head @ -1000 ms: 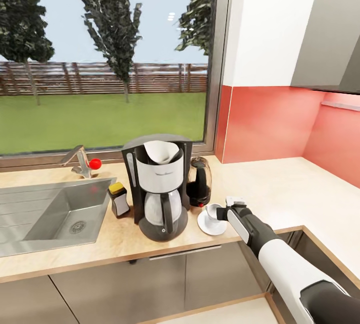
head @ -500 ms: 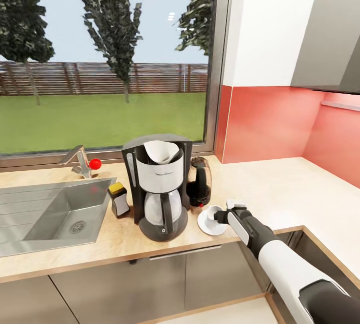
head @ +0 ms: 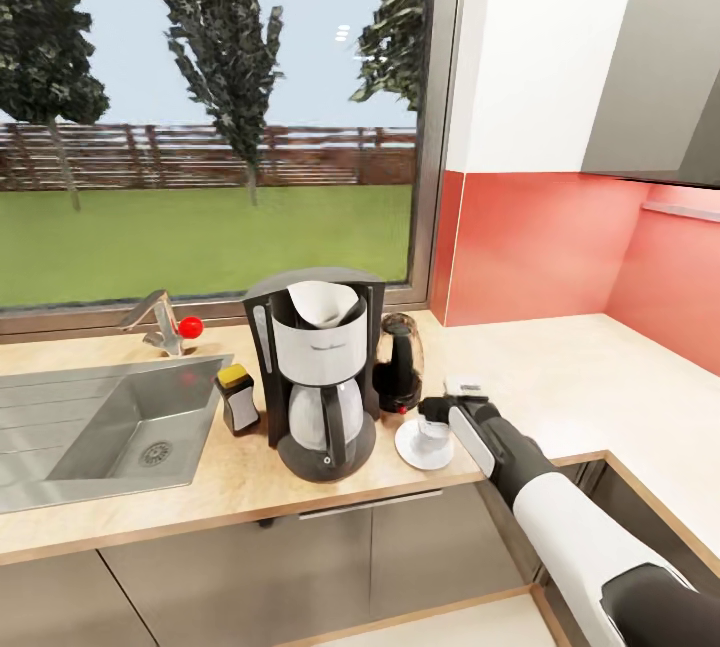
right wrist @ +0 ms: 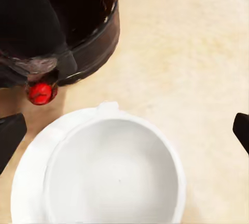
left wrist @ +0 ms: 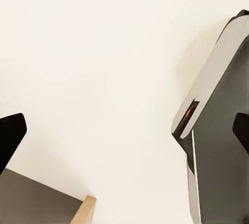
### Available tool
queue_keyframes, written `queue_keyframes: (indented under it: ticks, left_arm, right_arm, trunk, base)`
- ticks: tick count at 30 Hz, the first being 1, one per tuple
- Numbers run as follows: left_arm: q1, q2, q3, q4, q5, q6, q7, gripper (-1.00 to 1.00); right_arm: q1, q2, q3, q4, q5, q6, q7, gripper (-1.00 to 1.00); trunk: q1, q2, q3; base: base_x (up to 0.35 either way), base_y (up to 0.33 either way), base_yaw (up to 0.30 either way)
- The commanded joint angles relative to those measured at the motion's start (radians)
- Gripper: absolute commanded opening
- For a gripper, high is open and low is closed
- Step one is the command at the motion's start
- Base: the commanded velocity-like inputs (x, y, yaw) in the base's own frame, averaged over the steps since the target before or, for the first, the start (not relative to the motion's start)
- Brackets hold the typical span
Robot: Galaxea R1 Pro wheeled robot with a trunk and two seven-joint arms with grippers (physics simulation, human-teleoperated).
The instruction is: Set up a coffee station on the kitchen countertop: keep the coffee maker on the countertop, move the bottle of coffee from the kitchen shelf to the counter next to the coffee maker, place a paper coffee filter on top of the coffee maker, put the saucer next to the coffee maker with the coffee cup on the saucer, and place the electric kettle next to the coffee maker.
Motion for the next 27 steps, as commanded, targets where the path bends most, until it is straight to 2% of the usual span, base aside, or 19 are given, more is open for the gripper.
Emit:
queue_keyframes:
  ticks: [1,8,27]
  left_arm:
    - [-0.001,0.000,0.008,0.003,0.000,-0.006,0.000,1.00]
    - [-0.001,-0.001,0.008,0.003,0.000,-0.004,-0.001,1.00]
    - [-0.001,-0.001,0.009,0.003,0.000,0.000,0.003,1.00]
  right_arm:
    - [-0.001,-0.001,0.004,-0.018,-0.010,0.003,-0.010,1.00]
    - [-0.001,-0.001,0.003,-0.059,-0.010,0.004,-0.011,1.00]
    - [-0.001,-0.001,0.003,-0.062,-0.011,0.005,-0.011,1.00]
  trunk:
    - [0.001,-0.002,-0.002]
    - [0.001,-0.002,-0.002]
    - [0.001,-0.002,-0.002]
  base:
    - [0.000,0.000,0.000]
    - [-0.043,-0.012,0.000]
    - [-0.282,-0.148,0.000]
